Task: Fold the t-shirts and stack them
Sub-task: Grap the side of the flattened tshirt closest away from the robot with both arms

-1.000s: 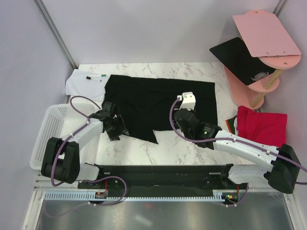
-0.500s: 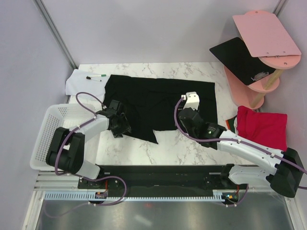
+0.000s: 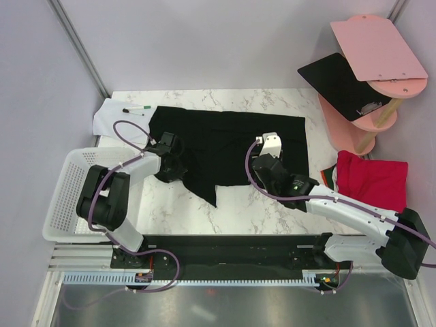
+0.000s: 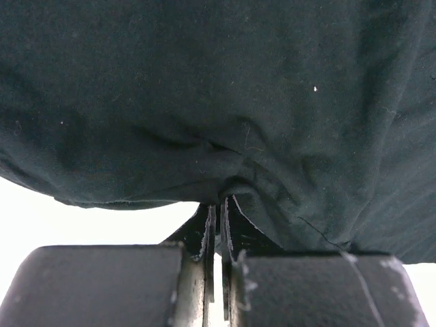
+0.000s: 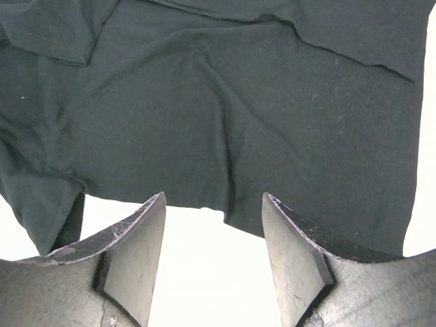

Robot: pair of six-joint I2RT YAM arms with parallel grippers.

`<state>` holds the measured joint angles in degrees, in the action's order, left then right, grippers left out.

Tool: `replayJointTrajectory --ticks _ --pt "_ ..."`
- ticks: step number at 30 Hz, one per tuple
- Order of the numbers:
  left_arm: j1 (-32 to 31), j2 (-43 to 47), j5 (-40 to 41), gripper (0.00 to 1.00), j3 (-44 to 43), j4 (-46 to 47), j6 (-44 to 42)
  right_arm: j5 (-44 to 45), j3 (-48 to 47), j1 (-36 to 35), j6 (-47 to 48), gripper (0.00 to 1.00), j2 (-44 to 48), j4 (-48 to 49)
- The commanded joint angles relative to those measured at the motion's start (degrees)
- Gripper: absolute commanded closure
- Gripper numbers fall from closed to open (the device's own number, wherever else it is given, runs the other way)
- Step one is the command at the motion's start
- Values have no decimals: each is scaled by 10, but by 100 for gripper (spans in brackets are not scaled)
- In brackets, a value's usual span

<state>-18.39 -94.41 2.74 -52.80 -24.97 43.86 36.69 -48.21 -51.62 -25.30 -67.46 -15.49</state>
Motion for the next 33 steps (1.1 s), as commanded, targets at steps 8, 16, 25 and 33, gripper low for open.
replayJointTrajectory --ticks 8,16,25,33 --pt "0 72 -10 98 -114 -59 -62 -18 12 20 -4 32 -42 17" --pt "3 -177 -79 98 -375 -121 -101 -52 -2 23 -4 30 -105 27" --pt "10 -251 -106 39 -517 -147 -119 -108 1 26 -10 27 -130 56" --pt "9 -66 -101 26 -281 -76 -105 -162 -7 26 -22 25 -166 112"
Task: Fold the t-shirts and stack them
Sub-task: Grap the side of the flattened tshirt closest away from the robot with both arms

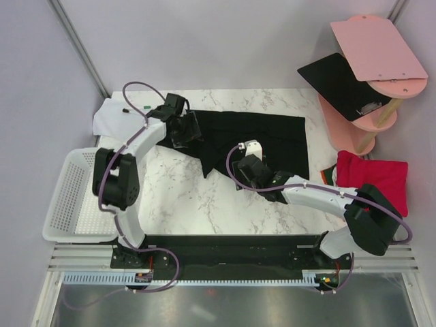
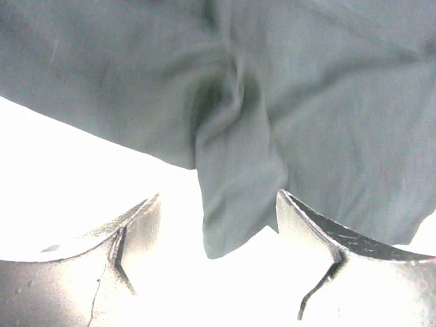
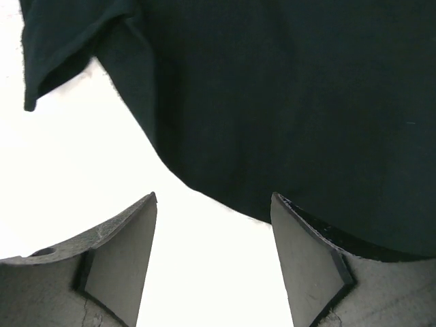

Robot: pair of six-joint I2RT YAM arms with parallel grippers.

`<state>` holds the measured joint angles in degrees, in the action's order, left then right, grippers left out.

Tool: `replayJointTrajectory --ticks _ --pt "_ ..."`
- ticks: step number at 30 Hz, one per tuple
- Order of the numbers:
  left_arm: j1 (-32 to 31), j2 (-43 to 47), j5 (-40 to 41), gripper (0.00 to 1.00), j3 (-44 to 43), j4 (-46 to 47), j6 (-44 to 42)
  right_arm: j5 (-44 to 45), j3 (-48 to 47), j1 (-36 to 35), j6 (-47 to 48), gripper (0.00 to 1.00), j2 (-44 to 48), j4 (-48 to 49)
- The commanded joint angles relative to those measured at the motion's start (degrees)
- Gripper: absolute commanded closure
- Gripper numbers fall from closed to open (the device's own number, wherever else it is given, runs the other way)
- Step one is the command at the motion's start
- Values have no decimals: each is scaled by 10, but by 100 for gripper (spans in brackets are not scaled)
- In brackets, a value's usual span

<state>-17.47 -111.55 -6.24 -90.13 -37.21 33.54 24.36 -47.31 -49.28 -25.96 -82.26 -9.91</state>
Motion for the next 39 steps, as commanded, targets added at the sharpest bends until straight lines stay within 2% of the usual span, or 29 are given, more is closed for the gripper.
replayJointTrajectory --ticks 1,2,4,6,8,16,20,22,23,24,25,28,33,36,39 --pt "1 120 -18 28 118 71 6 -55 -23 2 -16 25 -31 64" --pt "1 150 -25 29 173 87 14 -63 -27 1 -16 25 -38 79" --pt "0 173 -45 34 223 117 39 -80 -44 2 -23 25 -60 88" --pt "0 197 -70 40 291 172 66 -88 -55 5 -31 25 -74 96" --pt "-3 205 -116 42 352 239 91 -88 -66 8 -39 25 -74 96" --pt "-24 157 -136 39 399 316 119 -74 -47 41 -36 25 7 82" --pt "-37 121 -128 39 392 344 132 -73 -33 55 -35 25 32 76" --pt "-40 101 -116 48 387 356 139 -76 -29 59 -33 25 39 72" --pt "-41 97 -114 60 385 359 139 -77 -28 60 -32 25 39 70" --pt "-40 96 -110 92 383 358 139 -77 -26 61 -31 25 40 69" --pt "-40 97 -109 98 382 357 138 -76 -24 60 -30 25 42 65" --pt "-41 141 -88 98 383 348 132 -72 -12 62 -26 24 48 63" --pt "-53 218 -40 98 311 237 91 -69 4 71 -24 24 50 67" --pt "-58 200 -35 98 231 202 72 -74 9 75 -26 24 42 69" --pt "-59 122 -55 98 130 164 54 -82 10 78 -28 24 33 74"
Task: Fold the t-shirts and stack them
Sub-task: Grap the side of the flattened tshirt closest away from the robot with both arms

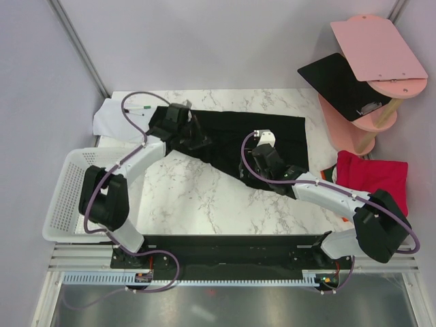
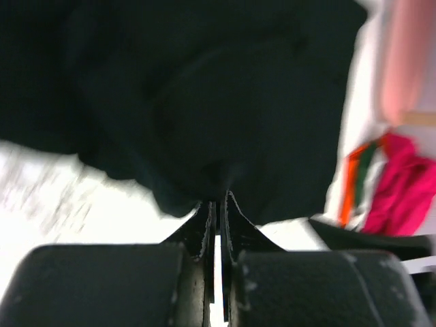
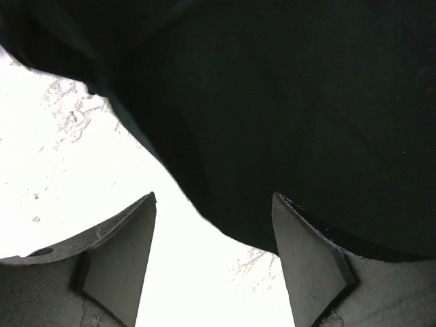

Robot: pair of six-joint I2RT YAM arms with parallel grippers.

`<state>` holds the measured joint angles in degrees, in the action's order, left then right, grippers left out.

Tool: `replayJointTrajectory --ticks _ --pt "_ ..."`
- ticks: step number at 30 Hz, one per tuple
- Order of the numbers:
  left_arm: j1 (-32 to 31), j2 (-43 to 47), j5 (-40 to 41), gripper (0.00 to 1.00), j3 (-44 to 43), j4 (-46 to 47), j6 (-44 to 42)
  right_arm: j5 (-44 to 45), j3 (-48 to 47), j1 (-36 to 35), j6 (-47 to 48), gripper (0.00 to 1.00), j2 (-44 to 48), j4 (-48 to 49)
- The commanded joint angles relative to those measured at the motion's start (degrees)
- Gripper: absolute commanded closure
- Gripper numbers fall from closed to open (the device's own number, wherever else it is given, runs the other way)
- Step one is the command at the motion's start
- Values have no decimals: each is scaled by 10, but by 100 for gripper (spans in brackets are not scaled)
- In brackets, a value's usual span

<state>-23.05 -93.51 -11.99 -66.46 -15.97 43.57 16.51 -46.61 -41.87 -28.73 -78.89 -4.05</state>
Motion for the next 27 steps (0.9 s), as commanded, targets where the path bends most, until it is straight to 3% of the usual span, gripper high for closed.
replayJointTrajectory --ticks 1,4,6,9,12,14,15,21,27 --pt "-3 -81 -6 97 -158 -58 -50 -3 3 4 1 24 -3 15" --pt "-5 -168 -34 85 -248 -79 -60 -6 5 6 1 23 -9 16" --pt "-5 -213 -65 59 -291 -92 -68 -10 8 6 -1 23 -12 18" --pt "-9 -255 -66 50 -339 -102 -81 -11 12 6 -3 23 -16 20" --pt "-9 -230 -30 43 -302 -106 -93 -9 20 7 -2 23 -13 20" --pt "-8 -184 2 25 -267 -104 -96 -7 25 8 -1 23 -9 22" --pt "-7 -167 38 21 -229 -103 -95 -7 26 9 -2 23 -9 22" --pt "13 -82 36 22 -87 -17 -74 -11 33 12 -4 23 -12 28" --pt "17 -122 10 29 -72 24 -51 -16 38 13 -4 23 -6 28"
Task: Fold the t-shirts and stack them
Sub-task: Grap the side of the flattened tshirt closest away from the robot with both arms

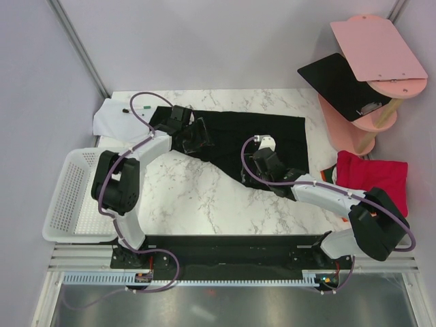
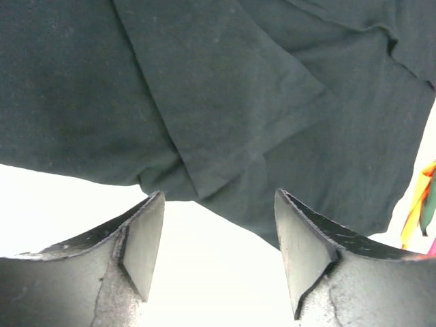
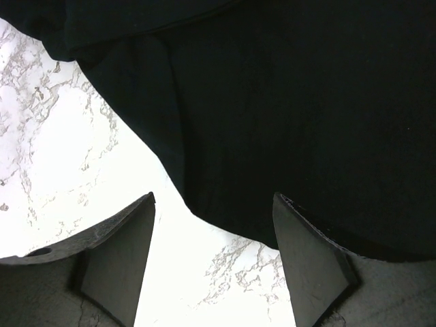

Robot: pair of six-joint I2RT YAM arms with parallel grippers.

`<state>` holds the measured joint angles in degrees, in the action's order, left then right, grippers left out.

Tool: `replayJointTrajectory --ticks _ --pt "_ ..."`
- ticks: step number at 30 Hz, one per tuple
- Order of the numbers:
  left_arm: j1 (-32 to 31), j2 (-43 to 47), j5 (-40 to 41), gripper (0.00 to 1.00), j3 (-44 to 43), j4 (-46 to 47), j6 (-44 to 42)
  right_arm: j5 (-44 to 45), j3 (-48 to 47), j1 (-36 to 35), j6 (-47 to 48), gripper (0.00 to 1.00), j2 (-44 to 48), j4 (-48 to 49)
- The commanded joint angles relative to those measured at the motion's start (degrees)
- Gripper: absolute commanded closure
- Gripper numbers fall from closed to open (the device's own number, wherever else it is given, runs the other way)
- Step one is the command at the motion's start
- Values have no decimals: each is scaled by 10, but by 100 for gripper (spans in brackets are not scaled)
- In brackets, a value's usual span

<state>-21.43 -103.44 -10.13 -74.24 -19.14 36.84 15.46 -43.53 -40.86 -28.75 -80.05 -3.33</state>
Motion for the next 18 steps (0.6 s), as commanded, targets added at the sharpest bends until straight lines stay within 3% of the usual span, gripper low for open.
replayJointTrajectory --ticks 1,14,18 --pt "1 -29 -9 30 3 56 19 -5 9 4 -3 23 10 20" --pt "4 -91 -32 34 -26 74 39 -1 25 22 -1 22 34 16" --pt "4 -101 -34 44 -28 89 45 -4 26 25 -2 22 35 15"
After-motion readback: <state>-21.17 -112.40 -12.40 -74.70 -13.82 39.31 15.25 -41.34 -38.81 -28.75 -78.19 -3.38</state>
